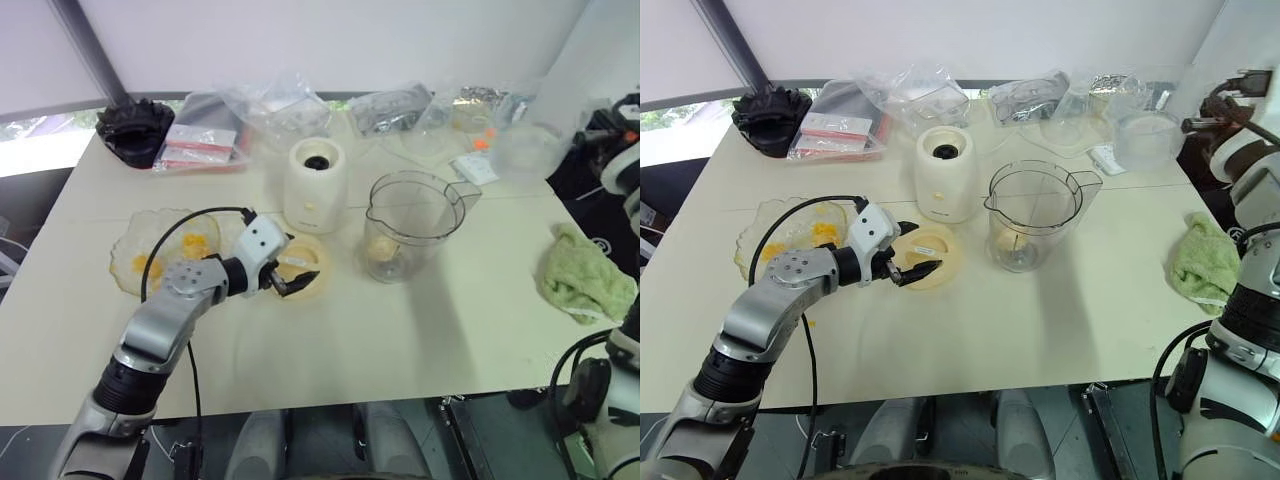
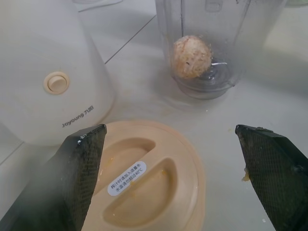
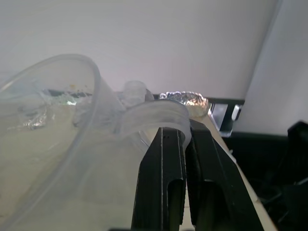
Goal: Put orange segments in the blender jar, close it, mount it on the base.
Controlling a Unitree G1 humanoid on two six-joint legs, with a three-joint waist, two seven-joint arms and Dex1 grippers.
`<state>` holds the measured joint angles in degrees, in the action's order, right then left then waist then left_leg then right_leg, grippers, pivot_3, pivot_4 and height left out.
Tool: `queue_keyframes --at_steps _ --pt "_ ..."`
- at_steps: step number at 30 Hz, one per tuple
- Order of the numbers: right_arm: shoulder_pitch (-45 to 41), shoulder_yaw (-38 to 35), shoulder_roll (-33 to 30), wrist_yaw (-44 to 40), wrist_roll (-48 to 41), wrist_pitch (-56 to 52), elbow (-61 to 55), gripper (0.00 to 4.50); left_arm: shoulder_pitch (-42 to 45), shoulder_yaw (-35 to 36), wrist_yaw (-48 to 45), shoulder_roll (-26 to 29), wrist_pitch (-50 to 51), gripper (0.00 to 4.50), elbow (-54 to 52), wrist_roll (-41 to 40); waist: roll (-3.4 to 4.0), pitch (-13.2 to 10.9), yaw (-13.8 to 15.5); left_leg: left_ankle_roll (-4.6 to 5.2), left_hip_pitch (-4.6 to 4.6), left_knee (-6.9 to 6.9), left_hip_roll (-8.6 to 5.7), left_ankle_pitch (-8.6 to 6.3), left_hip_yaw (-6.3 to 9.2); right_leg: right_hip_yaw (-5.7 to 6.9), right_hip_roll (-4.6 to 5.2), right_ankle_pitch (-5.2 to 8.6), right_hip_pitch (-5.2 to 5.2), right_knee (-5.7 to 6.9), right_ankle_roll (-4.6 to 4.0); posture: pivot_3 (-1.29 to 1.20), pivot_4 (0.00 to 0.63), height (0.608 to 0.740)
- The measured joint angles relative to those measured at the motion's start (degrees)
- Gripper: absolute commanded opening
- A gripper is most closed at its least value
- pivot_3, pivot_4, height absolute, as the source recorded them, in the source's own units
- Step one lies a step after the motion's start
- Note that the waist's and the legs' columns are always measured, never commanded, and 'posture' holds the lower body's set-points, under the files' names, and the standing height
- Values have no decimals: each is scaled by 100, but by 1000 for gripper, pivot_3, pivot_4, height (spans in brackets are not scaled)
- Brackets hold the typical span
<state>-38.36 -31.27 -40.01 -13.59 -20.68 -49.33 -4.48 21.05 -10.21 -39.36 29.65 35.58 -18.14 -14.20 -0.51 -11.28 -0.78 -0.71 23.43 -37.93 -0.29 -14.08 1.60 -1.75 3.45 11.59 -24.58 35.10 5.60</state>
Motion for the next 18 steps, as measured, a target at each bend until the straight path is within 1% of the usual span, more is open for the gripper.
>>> queue_keyframes --at_steps 4,7,14,18 --pt "53 -596 397 590 -91 -76 543 81 -2 -10 -4 3 2 4500 0 0 0 0 3 0 0 0 -1 0 -1 0 0 -1 0 1 0 0 150 740" --pt "208 -783 556 817 -90 -1 805 81 -2 -12 -3 2 5 4500 -1 -1 1 0 -7 0 0 1 -1 0 -2 -1 -1 0 0 1 1 0 150 740" --pt "509 -986 992 1065 -61 1239 2024 81 -18 -12 27 -37 21 4500 -4 -4 3 0 -43 1 -4 3 -1 0 -3 -1 -7 -1 0 3 1 0 150 740" --pt "527 -1001 1022 1202 -29 1902 2867 81 -85 -11 92 -38 62 4500 -69 -4 6 0 -39 1 -3 3 -1 0 -3 -3 -7 -1 0 2 1 0 150 740"
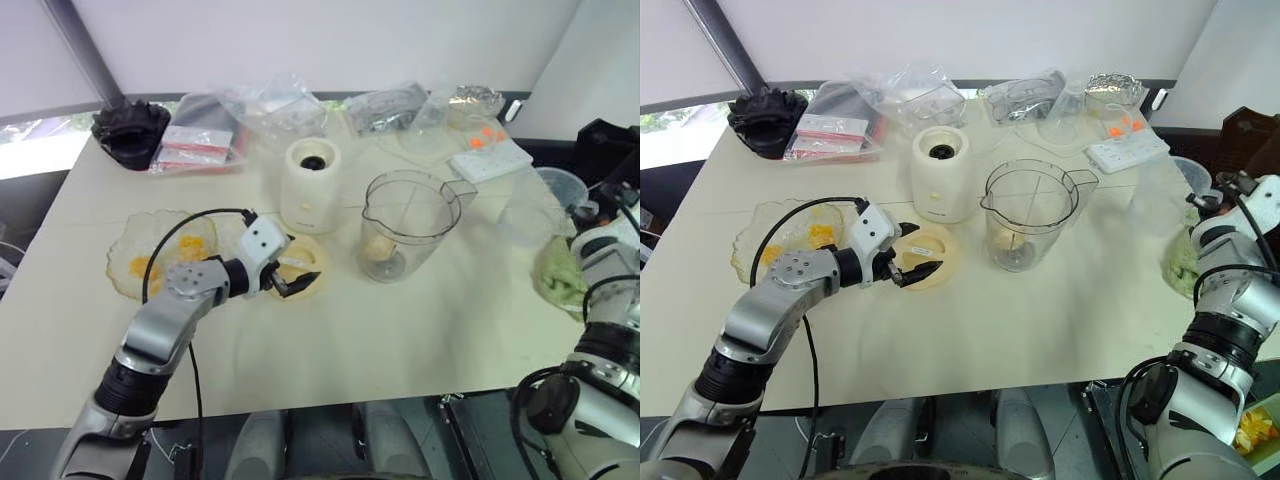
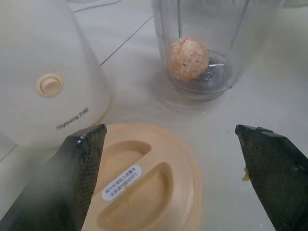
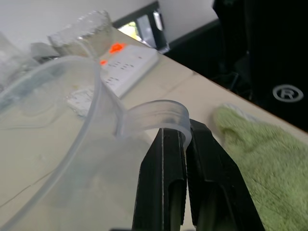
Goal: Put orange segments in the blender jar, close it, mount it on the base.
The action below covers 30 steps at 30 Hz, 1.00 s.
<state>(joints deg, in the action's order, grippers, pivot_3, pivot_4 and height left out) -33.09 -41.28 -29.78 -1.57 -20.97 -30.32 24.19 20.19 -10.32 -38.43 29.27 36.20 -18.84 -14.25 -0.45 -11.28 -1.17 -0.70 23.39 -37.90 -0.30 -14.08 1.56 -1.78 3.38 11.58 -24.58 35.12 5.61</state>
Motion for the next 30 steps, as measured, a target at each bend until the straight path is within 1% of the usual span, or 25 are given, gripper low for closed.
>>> queue_keyframes --at_steps 5,10,16,17,18,20,24,25,27,30 --pt "-48 -54 -3 25 -59 641 863 81 -39 1 41 -1 93 4500 -76 -4 0 0 -3 0 -1 0 0 0 0 -2 -1 0 0 0 0 0 150 740" --pt "-319 -200 -49 88 -205 1244 1988 81 -90 2 123 -15 185 4500 -240 -16 0 0 -11 0 -2 2 0 0 0 -5 -5 0 0 0 0 0 150 740" --pt "-427 -206 -70 82 -311 1654 2404 81 -143 0 134 -17 238 4500 -265 -18 0 0 -51 0 -2 1 0 0 0 -7 -7 0 2 0 0 0 150 740" --pt "-425 -200 -70 70 -333 1672 2419 664 -143 0 134 -17 238 4500 -265 -18 0 0 -58 0 -2 1 0 0 0 -8 -6 0 2 0 0 0 150 740" --pt "-423 -198 -70 62 -361 1676 2423 878 -143 0 134 -17 239 4500 -265 -18 0 0 -65 0 -2 1 0 0 0 -9 -6 0 2 -1 0 0 150 740" --pt "-386 -187 -82 54 -406 1681 2421 1836 -143 0 134 -17 242 4500 -266 -18 -1 0 -80 0 -2 2 0 0 0 -9 -7 0 2 -1 0 0 150 740" --pt "-99 -130 -105 58 -412 1625 2161 4037 -142 1 137 -76 289 4500 -267 -36 0 0 -107 0 -2 2 0 0 1 -9 -7 1 2 0 1 0 150 740" --pt "-11 -92 -105 59 -412 1585 2049 4463 -142 1 137 -78 296 4500 -266 -48 0 0 -115 0 -2 2 0 0 1 -9 -7 1 2 0 1 0 150 740" --pt "170 -47 -104 63 -416 1484 1764 4463 -141 1 137 -78 298 4500 -266 -53 0 0 -124 0 -3 2 0 0 1 -10 -7 1 2 0 1 0 150 740" --pt "636 29 -89 86 -510 1135 947 4463 -134 1 133 -84 298 4500 -266 -55 0 1 -124 0 -4 2 1 0 2 -10 -8 1 2 1 1 0 150 740"
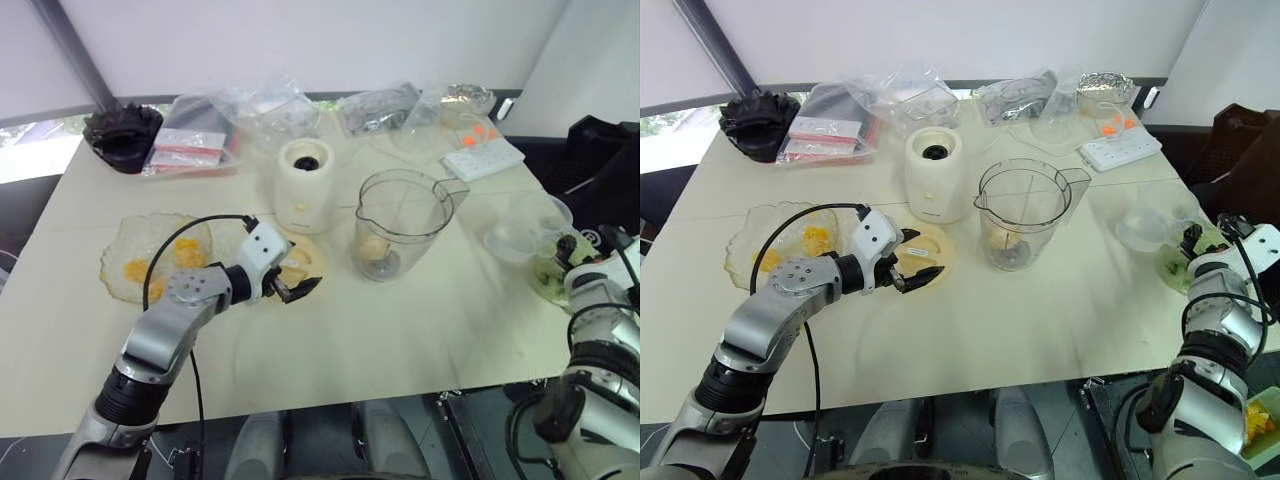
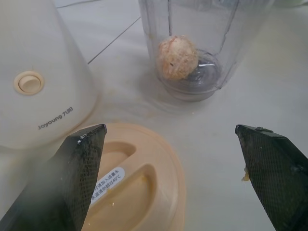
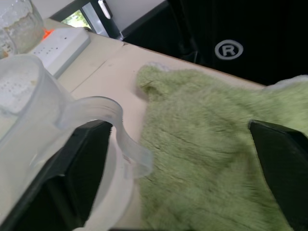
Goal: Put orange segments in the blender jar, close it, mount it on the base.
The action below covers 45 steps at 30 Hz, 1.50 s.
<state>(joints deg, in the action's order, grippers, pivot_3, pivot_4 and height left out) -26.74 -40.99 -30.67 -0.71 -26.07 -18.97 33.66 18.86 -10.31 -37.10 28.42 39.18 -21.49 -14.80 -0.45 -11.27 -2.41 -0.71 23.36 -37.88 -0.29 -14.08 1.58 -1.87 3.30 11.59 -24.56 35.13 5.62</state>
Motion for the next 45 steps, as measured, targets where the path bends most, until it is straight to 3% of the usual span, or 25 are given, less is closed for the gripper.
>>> queue_keyframes --at_steps 6,10,14,17,25,29,37,44,45 --pt "1158 7 44 4 -368 -1000 -1905 4463 7 -1 -11 -28 -12 4500 15 -1 1 1 24 0 0 0 1 0 0 -3 1 1 0 0 1 0 150 740" --pt "2067 134 -119 -517 -875 -1928 -3423 4463 36 -3 -34 -30 -23 4500 65 0 3 2 24 0 -1 -1 4 0 0 -3 0 6 0 0 6 0 150 740" --pt "2962 224 -918 -1465 -1596 -2849 -4951 4463 76 -1 -102 -19 -100 4500 126 5 7 3 22 0 -1 -1 5 -1 0 -3 2 13 0 -2 16 0 150 740" --pt "2924 324 -1423 -1988 -2038 -3204 -5738 4463 165 -7 -144 -41 -142 4500 214 6 -12 4 2 0 -3 -4 10 -1 1 -1 -4 13 2 -4 15 0 150 740" --pt "2288 1336 -1809 -2679 -1666 -3043 -5379 4463 250 -24 -254 -33 -252 4500 346 43 -19 5 135 2 10 -4 4 -3 -3 0 8 8 -2 -21 5 0 150 740" --pt "2108 1587 -1807 -2815 -1443 -2937 -5155 4463 279 -28 -545 354 -433 4500 399 87 -19 5 186 2 10 -2 4 -3 0 2 6 6 -4 -21 2 0 150 740" --pt "2633 1255 -2045 -3587 -2053 -3413 -5745 4463 874 -117 -2180 1492 -1556 4500 1501 217 -18 4 189 2 12 -2 10 -3 -3 5 21 8 -7 -22 5 0 150 740" --pt "3101 664 -2301 -3999 -2619 -3699 -6540 4463 1946 -605 -3358 1254 -2698 4500 3314 547 -20 3 202 2 31 -1 11 -3 0 23 26 4 -1 -63 1 0 150 740" --pt "3200 555 -2293 -3973 -2629 -3699 -6618 4500 2121 -698 -3501 1162 -2889 3946 3659 630 -19 4 201 3 34 -1 10 -4 -1 22 28 0 -1 -68 -3 0 150 740"
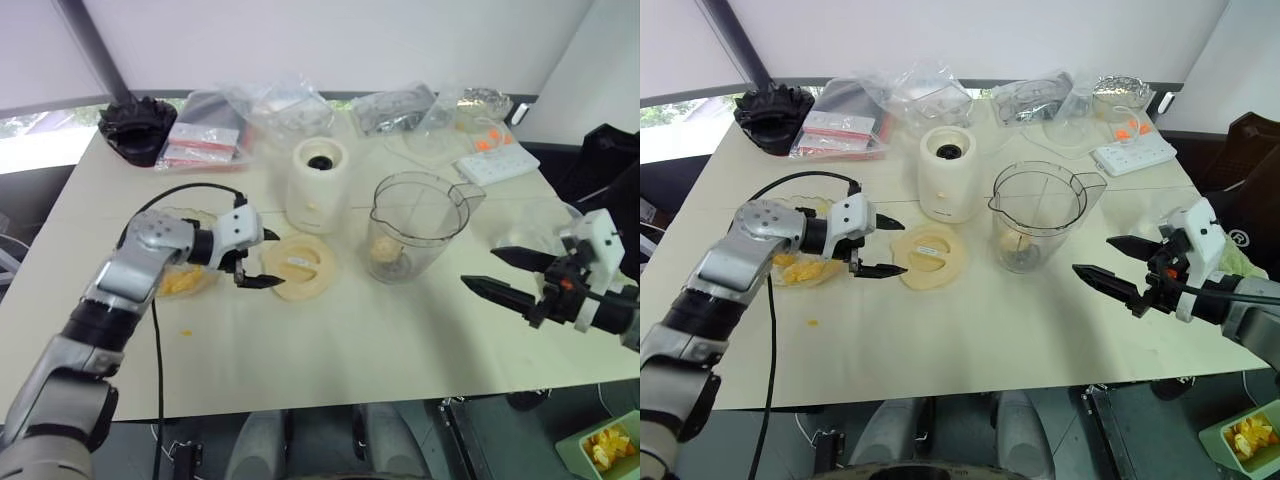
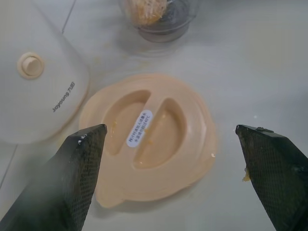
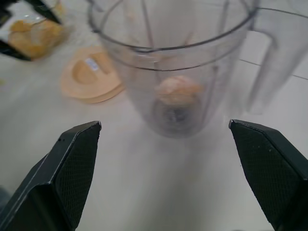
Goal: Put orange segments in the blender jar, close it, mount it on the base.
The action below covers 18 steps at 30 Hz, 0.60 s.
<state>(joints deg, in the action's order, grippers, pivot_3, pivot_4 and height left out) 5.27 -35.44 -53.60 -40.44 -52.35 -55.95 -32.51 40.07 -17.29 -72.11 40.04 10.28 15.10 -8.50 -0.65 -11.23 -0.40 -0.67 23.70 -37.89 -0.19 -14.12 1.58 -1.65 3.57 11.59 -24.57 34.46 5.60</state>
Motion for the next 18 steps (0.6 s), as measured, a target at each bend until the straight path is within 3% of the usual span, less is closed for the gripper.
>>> queue_keyframes --at_steps 1,10,18 --pt "89 -61 15 33 -3 -1 -81 4500 180 -57 -115 -117 -181 3659 368 106 -3 0 2 1 6 0 -2 -1 2 2 -1 -1 0 -5 0 0 150 740" --pt "1275 -809 559 648 -925 -168 -1517 4500 847 -226 -812 -310 -1299 3659 1878 571 -4 0 25 22 24 -1 0 -12 16 18 -7 -3 -10 -4 3 0 150 740" --pt "2215 -1043 676 1584 -1845 15 -2379 4500 1908 -402 -874 -1034 -2424 3659 3996 1275 -11 4 132 22 27 -21 -2 -12 12 17 4 -3 6 -17 4 0 150 740"
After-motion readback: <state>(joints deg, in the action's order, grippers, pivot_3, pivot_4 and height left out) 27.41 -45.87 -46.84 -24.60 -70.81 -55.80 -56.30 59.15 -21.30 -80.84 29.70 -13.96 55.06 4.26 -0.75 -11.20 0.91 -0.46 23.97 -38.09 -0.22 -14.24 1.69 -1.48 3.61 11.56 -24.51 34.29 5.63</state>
